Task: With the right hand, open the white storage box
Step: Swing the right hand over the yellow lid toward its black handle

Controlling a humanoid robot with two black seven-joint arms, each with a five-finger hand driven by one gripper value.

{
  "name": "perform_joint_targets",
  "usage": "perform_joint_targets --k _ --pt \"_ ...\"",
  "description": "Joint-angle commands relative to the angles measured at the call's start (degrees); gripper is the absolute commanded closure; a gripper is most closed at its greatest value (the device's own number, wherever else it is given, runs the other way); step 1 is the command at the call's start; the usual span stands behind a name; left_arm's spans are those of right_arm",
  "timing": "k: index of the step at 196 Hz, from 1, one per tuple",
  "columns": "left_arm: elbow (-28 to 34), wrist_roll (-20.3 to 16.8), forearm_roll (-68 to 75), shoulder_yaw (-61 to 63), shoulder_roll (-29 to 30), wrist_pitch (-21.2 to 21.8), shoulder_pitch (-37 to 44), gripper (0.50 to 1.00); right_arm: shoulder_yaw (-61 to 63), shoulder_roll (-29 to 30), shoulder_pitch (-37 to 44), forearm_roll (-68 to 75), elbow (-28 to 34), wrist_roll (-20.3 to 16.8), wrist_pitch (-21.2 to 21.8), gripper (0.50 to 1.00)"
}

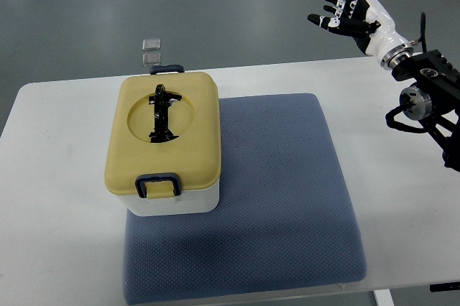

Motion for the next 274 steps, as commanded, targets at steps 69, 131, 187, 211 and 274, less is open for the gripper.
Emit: perform_joint_targets --k 69,131,187,211,274 --pt "0.0 0.0 0.0 0.0 0.0 0.0 0.0 0.500 -25.1 -5.5 17.1 -0.4 7.0 5.1 3.2 0.583" --pt "0.0 0.0 0.0 0.0 0.0 0.0 0.0 0.500 -34.5 -2.4 28.0 -12.4 10.0 7.2 3.2 0.589" --pt "0.0 0.0 0.0 0.0 0.0 0.0 0.0 0.500 -34.5 0.9 32.4 -28.7 12.5 7.0 3.7 0.587" --pt "0.0 0.0 0.0 0.0 0.0 0.0 0.0 0.500 -34.7 2.8 33.9 -33.3 12.9 6.9 3.9 0.587" --pt "0.0 0.0 0.0 0.0 0.0 0.0 0.0 0.500 -47.4 6.6 43.5 -35.3 13.2 7.2 0.9 0.597"
